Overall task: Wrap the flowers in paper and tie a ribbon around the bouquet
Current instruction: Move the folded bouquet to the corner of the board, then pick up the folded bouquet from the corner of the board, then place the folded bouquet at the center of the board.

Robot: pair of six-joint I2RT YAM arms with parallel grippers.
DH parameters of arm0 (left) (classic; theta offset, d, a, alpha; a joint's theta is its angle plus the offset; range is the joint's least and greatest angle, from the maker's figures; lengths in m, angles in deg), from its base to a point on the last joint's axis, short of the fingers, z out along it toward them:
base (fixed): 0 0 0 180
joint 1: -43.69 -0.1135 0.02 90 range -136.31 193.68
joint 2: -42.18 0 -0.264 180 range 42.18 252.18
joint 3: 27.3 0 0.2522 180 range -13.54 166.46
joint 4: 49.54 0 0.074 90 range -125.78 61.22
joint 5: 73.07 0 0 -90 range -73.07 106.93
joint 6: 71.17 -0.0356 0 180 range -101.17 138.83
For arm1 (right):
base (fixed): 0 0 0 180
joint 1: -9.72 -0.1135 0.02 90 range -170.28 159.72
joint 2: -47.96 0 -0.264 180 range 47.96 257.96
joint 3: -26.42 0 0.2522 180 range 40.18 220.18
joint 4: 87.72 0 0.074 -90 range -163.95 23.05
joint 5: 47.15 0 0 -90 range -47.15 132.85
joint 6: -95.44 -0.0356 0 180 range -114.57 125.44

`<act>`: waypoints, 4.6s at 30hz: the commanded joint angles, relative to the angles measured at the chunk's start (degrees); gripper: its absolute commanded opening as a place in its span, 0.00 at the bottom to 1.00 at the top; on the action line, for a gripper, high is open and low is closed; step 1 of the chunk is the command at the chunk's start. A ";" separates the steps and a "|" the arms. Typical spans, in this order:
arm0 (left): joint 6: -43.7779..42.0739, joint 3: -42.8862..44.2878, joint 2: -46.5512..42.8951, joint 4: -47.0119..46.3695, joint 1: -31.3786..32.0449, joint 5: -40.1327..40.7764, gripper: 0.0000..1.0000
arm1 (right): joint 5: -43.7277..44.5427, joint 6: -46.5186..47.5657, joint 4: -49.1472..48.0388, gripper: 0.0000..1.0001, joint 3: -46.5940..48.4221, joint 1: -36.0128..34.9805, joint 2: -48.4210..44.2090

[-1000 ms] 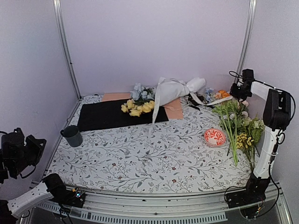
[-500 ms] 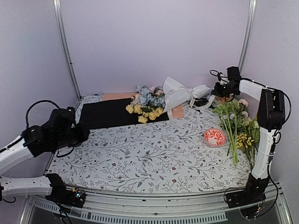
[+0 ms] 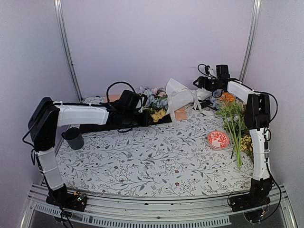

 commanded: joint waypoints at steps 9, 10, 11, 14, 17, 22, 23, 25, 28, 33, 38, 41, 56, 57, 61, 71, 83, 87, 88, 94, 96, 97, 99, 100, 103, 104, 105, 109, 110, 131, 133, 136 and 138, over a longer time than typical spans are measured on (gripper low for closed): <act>-3.43 6.13 13.50 -3.61 -1.82 -5.12 0.43 | 0.06 -14.84 -10.51 0.78 12.43 -4.33 18.58; -3.45 5.98 13.65 -3.59 -1.98 -5.13 0.43 | -0.97 -15.68 -9.85 0.76 12.44 -4.77 19.31; -3.39 5.69 13.75 -3.71 -2.19 -5.18 0.43 | -1.49 -16.15 -8.62 0.75 12.44 -5.45 19.75; -2.17 3.07 12.98 -5.33 -3.92 -5.79 0.44 | -2.71 -13.02 -3.05 0.72 12.31 -8.74 20.58; -0.65 -2.04 10.15 -7.65 -6.13 -6.59 0.44 | -7.40 -10.29 2.73 0.67 9.67 -12.18 19.32; -2.42 -6.51 5.65 -8.04 -8.27 -4.60 0.45 | -10.00 -6.81 5.54 0.65 -4.99 -19.18 7.22; -2.62 -6.88 5.26 -7.39 -8.78 -4.08 0.45 | -9.54 -5.75 5.62 0.65 -8.65 -20.79 4.04; -2.47 -8.33 2.98 -6.39 -9.83 -3.54 0.45 | -9.47 -4.52 5.60 0.65 -15.18 -22.10 -3.27; -2.52 -11.71 -0.79 -6.30 -10.70 -2.67 0.45 | -9.68 -1.12 7.01 0.66 -21.20 -21.76 -14.42; -2.79 -15.43 -5.13 -4.43 -10.00 -3.09 0.44 | -6.81 7.96 10.67 0.79 -20.47 -18.71 -21.32; -1.36 -19.43 -8.69 -3.63 -9.48 -2.74 0.44 | 5.65 10.90 13.93 0.76 -10.06 -16.33 -9.02; -1.13 -21.01 -8.87 -2.72 -9.55 -1.58 0.44 | 9.76 13.40 20.63 0.71 4.22 -15.55 3.68; -0.85 -21.71 -5.65 -4.91 -9.83 -3.70 0.44 | -14.52 28.99 23.71 0.78 0.99 -14.27 2.70; -1.11 -21.84 -6.00 -4.93 -9.84 -3.56 0.44 | -15.33 29.49 24.34 0.78 1.17 -14.27 1.44; -1.81 -22.46 -6.75 -4.77 -9.99 -2.95 0.44 | -14.78 30.16 21.74 0.82 -0.60 -15.34 -5.94; -1.68 -23.36 -6.92 -5.33 -10.00 -4.13 0.44 | 3.31 38.44 25.08 0.99 1.26 -20.84 3.90; -1.61 -23.96 -6.44 -5.44 -10.09 -4.48 0.44 | 6.20 41.18 21.94 0.83 0.27 -23.47 8.56; -1.91 -24.07 -6.55 -5.19 -10.13 -4.35 0.44 | 3.92 38.96 18.44 0.57 -2.14 -23.63 6.19; -1.96 -24.07 -6.58 -5.10 -10.10 -4.28 0.44 | 3.66 38.96 16.78 0.52 -4.05 -23.73 4.87; -1.99 -24.53 -6.85 -5.24 -10.09 -4.17 0.44 | 3.58 43.05 16.22 0.31 -7.16 -24.19 -0.12; -1.98 -24.74 -7.01 -5.34 -10.09 -4.24 0.44 | 2.52 42.65 16.22 0.27 -7.22 -24.15 -2.06; -2.01 -24.77 -7.08 -5.28 -10.09 -4.11 0.44 | 1.95 42.20 16.00 0.26 -7.25 -24.17 -3.21; -1.96 -25.00 -7.42 -5.25 -10.17 -3.90 0.44 | 0.86 40.70 15.59 0.24 -7.33 -24.12 -7.03; -1.98 -25.17 -7.75 -5.25 -10.18 -3.76 0.44 | 0.69 39.40 15.30 0.23 -7.41 -24.18 -8.43; -1.58 -26.32 -9.16 -5.50 -10.52 -3.58 0.44 | 0.62 35.69 14.91 0.20 -8.05 -24.20 -12.36; -1.41 -26.84 -9.84 -5.66 -10.64 -3.56 0.44 | 0.64 34.77 14.95 0.20 -8.42 -24.20 -13.63; -1.21 -27.40 -10.72 -5.77 -10.76 -3.49 0.44 | 0.82 33.29 14.95 0.20 -8.91 -24.36 -14.85; -0.80 -29.77 -15.63 -5.57 -10.97 -2.82 0.44 | 3.41 25.68 14.81 0.20 -12.00 -25.74 -19.65; -0.76 -30.32 -17.26 -5.34 -10.97 -2.50 0.45 | 4.59 22.61 14.75 0.16 -13.01 -26.41 -20.88; 5.38 -45.58 -45.68 -2.82 -8.61 -3.46 0.46 | 35.04 -32.79 -17.09 0.00 -63.13 -51.04 -52.25; 6.34 -46.61 -47.11 -2.31 -7.21 -2.67 0.46 | 37.64 -39.83 -21.25 0.00 -66.33 -53.90 -49.19; 7.72 -47.64 -48.32 -2.08 -4.30 -1.22 0.45 | 36.21 -46.53 -26.67 0.00 -66.33 -56.70 -42.10; 8.16 -47.80 -48.66 -1.96 -1.53 -0.37 0.43 | 34.20 -49.82 -28.75 0.00 -64.38 -57.30 -37.05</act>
